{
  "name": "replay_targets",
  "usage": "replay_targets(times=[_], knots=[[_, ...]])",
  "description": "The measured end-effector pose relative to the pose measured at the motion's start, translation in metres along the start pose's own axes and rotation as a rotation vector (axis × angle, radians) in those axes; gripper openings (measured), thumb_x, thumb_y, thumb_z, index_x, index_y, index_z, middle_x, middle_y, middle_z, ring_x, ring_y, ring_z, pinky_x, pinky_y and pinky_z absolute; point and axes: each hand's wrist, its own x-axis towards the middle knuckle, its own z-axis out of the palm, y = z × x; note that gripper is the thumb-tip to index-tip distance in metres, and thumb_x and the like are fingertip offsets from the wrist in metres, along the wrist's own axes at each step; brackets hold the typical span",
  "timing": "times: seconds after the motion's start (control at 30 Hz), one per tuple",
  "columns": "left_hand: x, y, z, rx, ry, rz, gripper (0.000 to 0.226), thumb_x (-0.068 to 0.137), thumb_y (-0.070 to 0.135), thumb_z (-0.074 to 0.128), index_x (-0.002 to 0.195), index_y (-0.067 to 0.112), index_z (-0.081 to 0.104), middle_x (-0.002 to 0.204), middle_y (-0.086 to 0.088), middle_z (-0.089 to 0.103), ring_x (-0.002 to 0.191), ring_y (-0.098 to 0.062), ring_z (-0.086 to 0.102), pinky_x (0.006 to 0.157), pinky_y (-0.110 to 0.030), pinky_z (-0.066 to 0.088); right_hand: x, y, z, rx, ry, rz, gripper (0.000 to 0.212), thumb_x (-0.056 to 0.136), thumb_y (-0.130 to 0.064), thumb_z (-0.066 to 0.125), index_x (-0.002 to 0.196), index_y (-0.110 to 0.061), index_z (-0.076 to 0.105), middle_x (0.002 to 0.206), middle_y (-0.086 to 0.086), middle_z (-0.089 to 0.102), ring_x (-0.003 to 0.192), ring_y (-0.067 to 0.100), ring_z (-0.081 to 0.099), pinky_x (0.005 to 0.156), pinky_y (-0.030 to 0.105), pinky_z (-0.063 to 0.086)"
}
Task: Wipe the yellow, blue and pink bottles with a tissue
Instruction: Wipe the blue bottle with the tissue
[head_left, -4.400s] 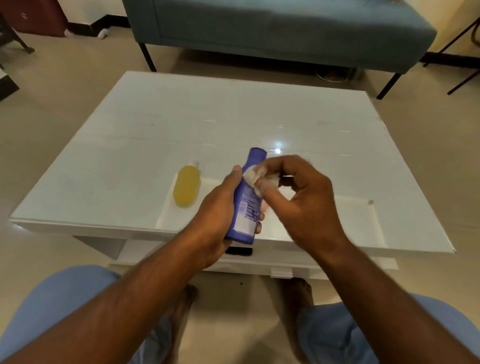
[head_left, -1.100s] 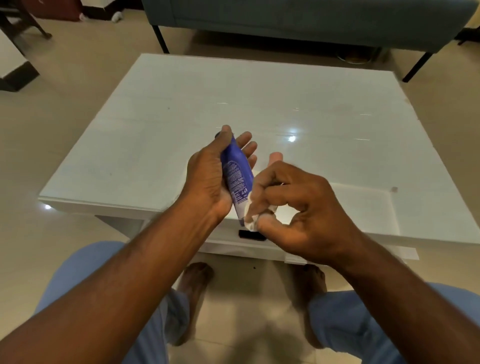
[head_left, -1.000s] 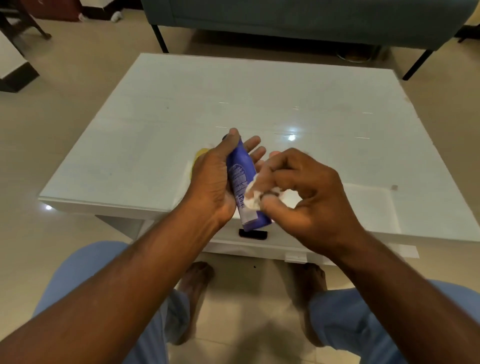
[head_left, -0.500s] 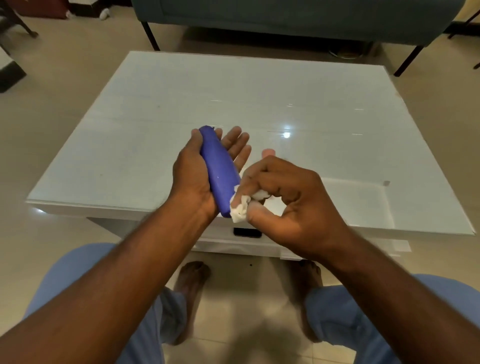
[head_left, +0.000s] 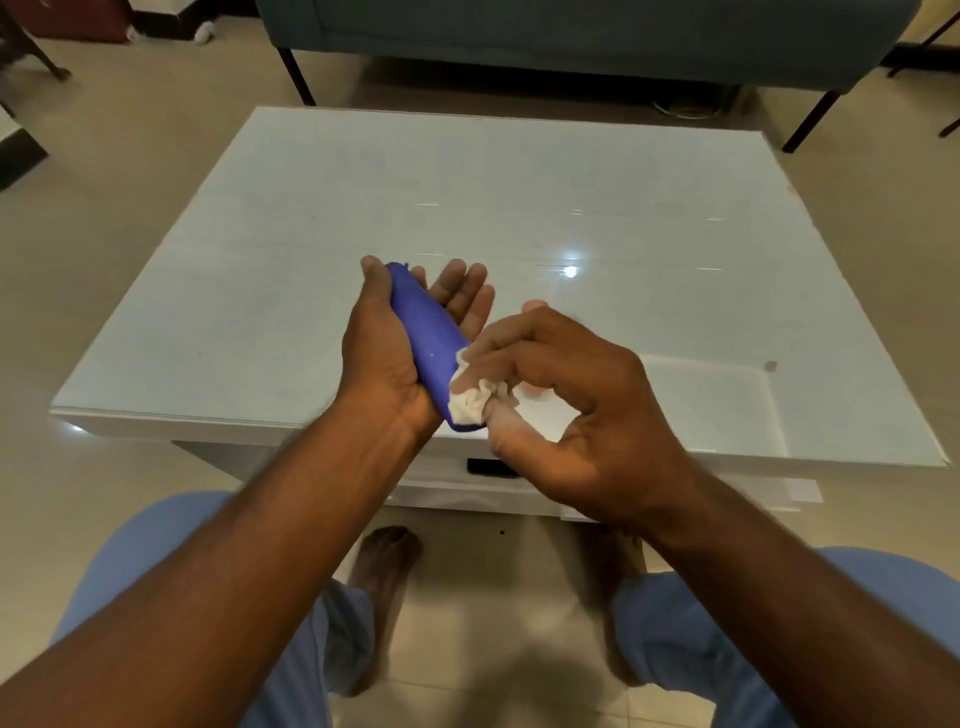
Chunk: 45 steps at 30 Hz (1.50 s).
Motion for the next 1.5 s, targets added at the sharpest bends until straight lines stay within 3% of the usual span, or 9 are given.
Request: replay_targets(times=[0.2,0.4,0.57,0.77,0.97,1.13,1.27,1.33,1.5], knots=[[0.007,0.014,-0.007,-0.206,0.080,0.005,0.036,0.101,0.044,0.045,0.112,0.010,0.052,0.092,-0.013,0.067,0.083,-0.031,0.071,0.080,-0.050,0.060,0.004,0.004,-0.006,-0.160,0.106,-0.019,0.020,0.079,-0.001,0.085,0.096,-0.007,0.075,0.101,0.005,0.069,0.093,0.011,0.062,0.082,0.012,0.047],[0.007,0.006,-0.012,-0.170,0.044,-0.056,0.033,0.100,0.043,0.044,0.095,0.011,0.050,0.072,-0.006,0.059,0.072,-0.022,0.061,0.072,-0.039,0.059,0.000,-0.003,0.000,-0.255,0.135,-0.217,0.012,0.083,0.000,0.078,0.094,0.000,0.078,0.101,0.015,0.071,0.094,0.025,0.067,0.081,0.035,0.053],[0.008,0.011,-0.009,-0.190,0.029,-0.020,0.038,0.102,0.044,0.041,0.089,0.010,0.053,0.067,-0.007,0.059,0.061,-0.021,0.060,0.065,-0.036,0.060,0.000,0.004,-0.003,-0.188,0.166,-0.069,0.020,0.075,0.000,0.087,0.090,-0.002,0.074,0.094,0.009,0.069,0.086,0.017,0.062,0.075,0.022,0.052],[0.003,0.009,-0.009,-0.126,-0.042,-0.071,0.035,0.101,0.044,0.045,0.093,0.011,0.055,0.075,-0.004,0.057,0.067,-0.019,0.058,0.064,-0.032,0.060,-0.002,0.001,0.001,-0.126,0.097,-0.134,0.015,0.078,-0.003,0.081,0.091,-0.002,0.075,0.096,0.010,0.069,0.086,0.027,0.065,0.079,0.046,0.052],[0.000,0.014,-0.002,-0.111,-0.137,-0.096,0.037,0.099,0.045,0.049,0.111,0.010,0.054,0.087,-0.008,0.068,0.077,-0.025,0.071,0.075,-0.040,0.061,0.000,0.005,0.002,0.208,0.083,0.192,0.010,0.092,-0.017,0.078,0.095,-0.009,0.075,0.093,-0.003,0.073,0.088,0.018,0.069,0.098,0.037,0.052],[-0.012,-0.002,0.006,0.105,-0.158,-0.115,0.040,0.099,0.049,0.048,0.097,0.010,0.059,0.087,-0.009,0.073,0.087,-0.028,0.074,0.081,-0.042,0.061,0.003,0.007,0.006,0.230,0.158,0.283,0.011,0.091,-0.020,0.081,0.094,-0.011,0.076,0.092,0.002,0.073,0.088,0.025,0.069,0.077,0.045,0.059],[-0.009,0.010,0.004,0.019,-0.126,-0.004,0.041,0.099,0.048,0.048,0.108,0.009,0.055,0.087,-0.011,0.070,0.092,-0.030,0.072,0.089,-0.044,0.057,-0.001,0.002,-0.002,0.145,0.009,0.123,0.013,0.086,-0.013,0.083,0.083,-0.010,0.072,0.090,-0.004,0.072,0.085,0.016,0.069,0.115,0.053,0.041],[-0.009,0.012,0.004,0.037,-0.125,0.023,0.041,0.099,0.049,0.048,0.106,0.009,0.055,0.087,-0.011,0.070,0.093,-0.030,0.071,0.092,-0.045,0.056,-0.002,0.003,-0.003,0.152,-0.015,0.122,0.013,0.085,-0.016,0.083,0.082,-0.011,0.071,0.090,-0.005,0.072,0.085,0.015,0.069,0.123,0.058,0.031],[-0.023,-0.012,0.009,0.299,-0.138,-0.002,0.043,0.094,0.052,0.052,0.100,0.012,0.066,0.096,-0.010,0.074,0.099,-0.031,0.072,0.082,-0.047,0.060,0.003,0.011,0.001,0.235,0.142,0.316,0.008,0.091,-0.015,0.081,0.097,-0.012,0.076,0.097,-0.003,0.075,0.094,0.020,0.072,0.080,0.039,0.061]])
